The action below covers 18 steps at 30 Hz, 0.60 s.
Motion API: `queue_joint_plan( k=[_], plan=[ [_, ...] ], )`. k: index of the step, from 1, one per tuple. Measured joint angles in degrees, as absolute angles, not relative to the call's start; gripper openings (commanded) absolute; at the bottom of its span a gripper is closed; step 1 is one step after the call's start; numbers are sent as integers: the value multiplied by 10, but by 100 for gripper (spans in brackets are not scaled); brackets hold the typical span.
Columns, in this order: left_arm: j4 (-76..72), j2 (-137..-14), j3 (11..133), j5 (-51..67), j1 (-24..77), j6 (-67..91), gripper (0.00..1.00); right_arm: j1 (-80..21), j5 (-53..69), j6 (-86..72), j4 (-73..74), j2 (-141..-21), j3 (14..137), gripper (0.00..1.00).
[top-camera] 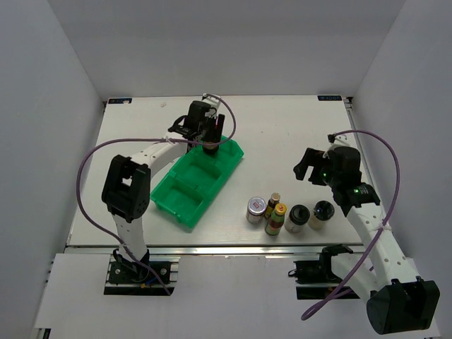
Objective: Organize the condiment bottles
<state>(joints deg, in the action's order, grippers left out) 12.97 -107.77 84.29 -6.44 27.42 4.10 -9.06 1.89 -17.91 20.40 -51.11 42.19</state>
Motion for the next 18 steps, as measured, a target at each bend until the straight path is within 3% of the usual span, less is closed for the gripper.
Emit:
queue_joint_plan(
  k=[4,5,7,8,10,18],
  plan=[
    [128,-1099,842,-73,271,48,59,-91,70,-145,197,-511,422,89],
    [128,-1102,841,-74,271,50,69,-91,87,-134,194,-512,422,89],
    [126,-1104,841,-77,270,55,76,-97,117,-111,192,-517,426,89],
    [124,-1104,841,-80,270,55,88,-103,128,-98,192,-524,431,89],
    [118,-1104,841,-86,270,59,95,-121,141,-76,197,-543,451,89],
    [99,-1078,846,-105,270,65,98,-261,110,-2,236,-645,605,89]
  ],
)
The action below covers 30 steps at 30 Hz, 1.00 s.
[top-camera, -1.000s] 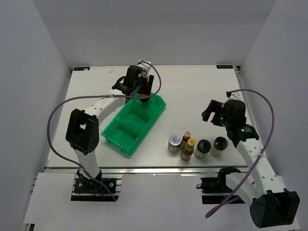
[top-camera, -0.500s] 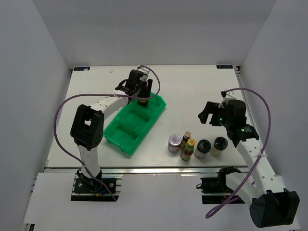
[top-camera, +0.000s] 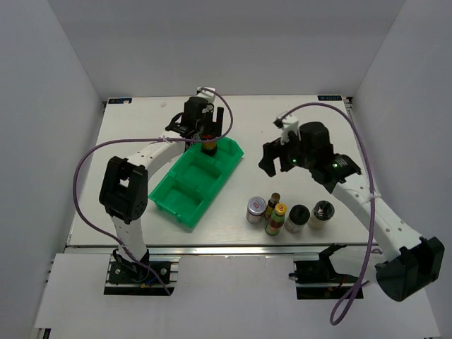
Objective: Organize the condiment bottles
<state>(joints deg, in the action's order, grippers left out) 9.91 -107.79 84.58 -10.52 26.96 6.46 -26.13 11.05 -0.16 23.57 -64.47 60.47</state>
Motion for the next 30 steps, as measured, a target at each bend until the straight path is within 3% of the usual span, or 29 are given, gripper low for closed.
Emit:
queue_joint_plan(
  k=[9,20,30],
  plan=[
    [135,-1009,840,-117,270,87,98,-435,21,79,352,-762,664,89],
    [144,-658,619,-128,270,195,98,-527,-34,95,436,-827,669,89],
    [201,-653,564,-163,269,225,98,-540,-60,94,449,-883,674,89]
  ],
)
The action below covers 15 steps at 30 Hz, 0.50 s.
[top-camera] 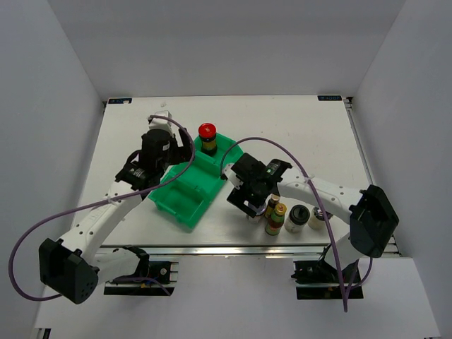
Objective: Organize the condiment bottles
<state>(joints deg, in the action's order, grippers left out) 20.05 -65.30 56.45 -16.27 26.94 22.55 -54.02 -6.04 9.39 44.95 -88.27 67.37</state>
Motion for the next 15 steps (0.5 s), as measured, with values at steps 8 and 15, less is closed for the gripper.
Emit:
queue_joint_plan(
  k=[8,15],
  plan=[
    [209,-639,559,-197,269,225,98,-540,-62,92,453,-887,672,82],
    [225,-639,559,-244,269,224,98,-540,-57,92,456,-893,663,81]
  ],
)
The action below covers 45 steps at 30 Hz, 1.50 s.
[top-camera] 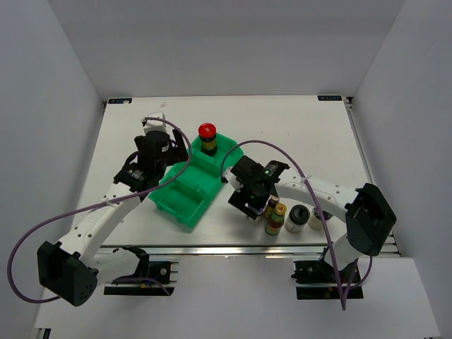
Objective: Organize the condiment bottles
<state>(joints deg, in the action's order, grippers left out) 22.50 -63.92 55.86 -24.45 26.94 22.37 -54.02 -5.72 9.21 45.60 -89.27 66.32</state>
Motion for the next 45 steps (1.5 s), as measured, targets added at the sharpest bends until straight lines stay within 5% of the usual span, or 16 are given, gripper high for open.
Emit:
queue_joint_plan(
  k=[11,19,36,45],
  plan=[
    [227,-631,559,-266,269,223,98,-540,-44,93,455,-897,658,26],
    [226,-623,559,-269,269,224,98,-540,-73,79,454,-908,728,16],
    [220,-622,547,-268,269,225,98,-446,-143,14,392,-1115,1046,19],
    [210,-622,540,-263,269,225,98,-423,-117,12,367,-1198,1091,22]
  ],
)
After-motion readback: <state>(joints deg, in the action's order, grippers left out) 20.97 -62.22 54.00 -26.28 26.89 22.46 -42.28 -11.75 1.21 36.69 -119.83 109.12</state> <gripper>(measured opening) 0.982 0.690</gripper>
